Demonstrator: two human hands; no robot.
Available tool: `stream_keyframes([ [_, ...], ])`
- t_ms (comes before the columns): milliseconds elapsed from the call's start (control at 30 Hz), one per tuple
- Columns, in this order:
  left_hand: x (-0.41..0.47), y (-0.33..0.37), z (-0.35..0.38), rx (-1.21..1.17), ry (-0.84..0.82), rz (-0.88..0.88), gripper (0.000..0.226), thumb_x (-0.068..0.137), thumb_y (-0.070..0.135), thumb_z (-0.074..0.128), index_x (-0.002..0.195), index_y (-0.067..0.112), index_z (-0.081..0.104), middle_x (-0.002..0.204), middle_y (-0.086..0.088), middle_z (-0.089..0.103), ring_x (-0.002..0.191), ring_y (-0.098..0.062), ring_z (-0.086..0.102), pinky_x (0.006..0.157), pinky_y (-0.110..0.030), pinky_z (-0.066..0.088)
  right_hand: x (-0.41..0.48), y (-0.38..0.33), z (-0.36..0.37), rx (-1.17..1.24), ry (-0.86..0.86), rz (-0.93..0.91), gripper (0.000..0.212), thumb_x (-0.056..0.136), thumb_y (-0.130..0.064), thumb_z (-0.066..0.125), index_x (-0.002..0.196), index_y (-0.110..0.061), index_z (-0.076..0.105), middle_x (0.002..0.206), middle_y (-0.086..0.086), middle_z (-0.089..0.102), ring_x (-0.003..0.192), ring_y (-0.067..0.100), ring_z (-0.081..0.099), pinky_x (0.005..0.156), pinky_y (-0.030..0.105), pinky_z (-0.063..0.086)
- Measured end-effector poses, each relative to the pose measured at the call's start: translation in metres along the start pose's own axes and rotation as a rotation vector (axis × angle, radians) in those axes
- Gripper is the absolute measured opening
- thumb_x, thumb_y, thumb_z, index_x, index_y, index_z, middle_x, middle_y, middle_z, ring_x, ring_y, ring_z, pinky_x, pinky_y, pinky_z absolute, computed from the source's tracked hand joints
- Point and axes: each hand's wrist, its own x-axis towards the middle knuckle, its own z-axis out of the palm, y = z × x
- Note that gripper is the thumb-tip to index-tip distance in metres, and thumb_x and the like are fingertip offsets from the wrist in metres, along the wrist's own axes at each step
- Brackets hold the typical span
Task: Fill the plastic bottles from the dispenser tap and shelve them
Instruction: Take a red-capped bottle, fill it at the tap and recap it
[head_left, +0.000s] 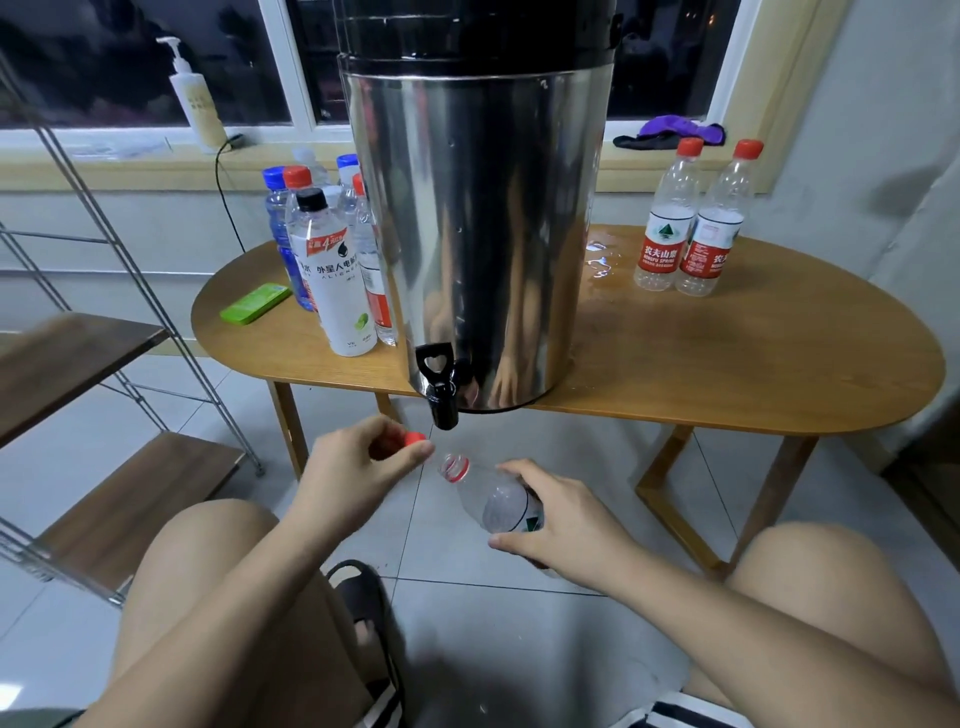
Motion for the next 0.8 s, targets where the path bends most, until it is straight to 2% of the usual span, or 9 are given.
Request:
stream_keyframes([
  [100, 0.028, -0.012, -0.014, 0.04, 0.07, 0.0, 0.021, 0.093, 0.052, 0.082, 0.103, 0.034, 0.079, 0.088, 0.017, 0.075, 0.083, 0.001, 0.069, 0.076, -0.034, 0.059, 0.003, -0.007, 0.005, 0.11, 0.012, 0.027, 0.072, 0.079, -0.048, 0.093, 0.136, -0.051, 0.049, 0.121, -0.015, 0.071, 0.102, 0.013, 0.072, 0.087, 0.026, 0.059],
  [167, 0.049, -0.019, -0.022, 0.062, 0.128, 0.011, 0.021, 0.093, 0.047, 0.082, 0.11, 0.034, 0.08, 0.096, 0.016, 0.075, 0.086, -0.003, 0.069, 0.08, -0.038, 0.06, 0.006, -0.012, 0.009, 0.148, 0.017, 0.029, 0.072, 0.079, -0.048, 0.093, 0.135, -0.05, 0.049, 0.122, -0.017, 0.071, 0.105, 0.01, 0.072, 0.09, 0.028, 0.06],
  [300, 0.083, -0.031, -0.021, 0.17, 0.183, 0.03, 0.034, 0.095, 0.046, 0.082, 0.123, 0.026, 0.079, 0.104, 0.008, 0.069, 0.087, -0.012, 0.065, 0.072, -0.032, 0.048, 0.013, -0.019, 0.015, 0.175, 0.026, 0.026, 0.07, 0.078, -0.05, 0.093, 0.132, -0.047, 0.048, 0.12, -0.025, 0.068, 0.108, 0.002, 0.067, 0.093, 0.023, 0.055],
  [400, 0.098, -0.035, -0.012, 0.216, 0.161, 0.018, 0.034, 0.097, 0.039, 0.08, 0.128, 0.024, 0.078, 0.109, 0.004, 0.065, 0.092, -0.016, 0.063, 0.077, -0.031, 0.043, 0.017, -0.022, 0.018, 0.2, 0.031, 0.03, 0.069, 0.079, -0.052, 0.092, 0.131, -0.048, 0.047, 0.122, -0.024, 0.068, 0.109, 0.001, 0.067, 0.089, 0.018, 0.052],
  [567, 0.108, -0.036, -0.004, 0.236, 0.152, 0.022, 0.034, 0.101, 0.038, 0.076, 0.133, 0.029, 0.075, 0.109, 0.007, 0.059, 0.114, -0.027, 0.06, 0.085, -0.038, 0.049, 0.02, -0.025, 0.022, 0.264, 0.023, 0.041, 0.074, 0.078, -0.059, 0.09, 0.135, -0.052, 0.045, 0.134, -0.018, 0.067, 0.119, 0.004, 0.065, 0.1, 0.03, 0.056],
  [700, 0.099, -0.032, -0.005, 0.155, 0.177, 0.006, 0.042, 0.097, 0.041, 0.079, 0.137, 0.028, 0.071, 0.115, 0.007, 0.061, 0.115, -0.026, 0.062, 0.095, -0.047, 0.057, 0.022, -0.029, 0.023, 0.278, 0.036, 0.03, 0.073, 0.079, -0.056, 0.091, 0.135, -0.049, 0.046, 0.132, -0.019, 0.067, 0.119, 0.003, 0.064, 0.101, 0.028, 0.055],
  [800, 0.079, -0.014, -0.01, 0.08, 0.293, 0.064, 0.029, 0.1, 0.037, 0.076, 0.127, 0.028, 0.072, 0.113, 0.01, 0.067, 0.108, -0.015, 0.063, 0.093, -0.041, 0.055, 0.023, -0.029, 0.025, 0.285, 0.023, 0.037, 0.071, 0.079, -0.056, 0.091, 0.134, -0.049, 0.046, 0.131, -0.019, 0.067, 0.116, 0.003, 0.066, 0.099, 0.027, 0.056],
])
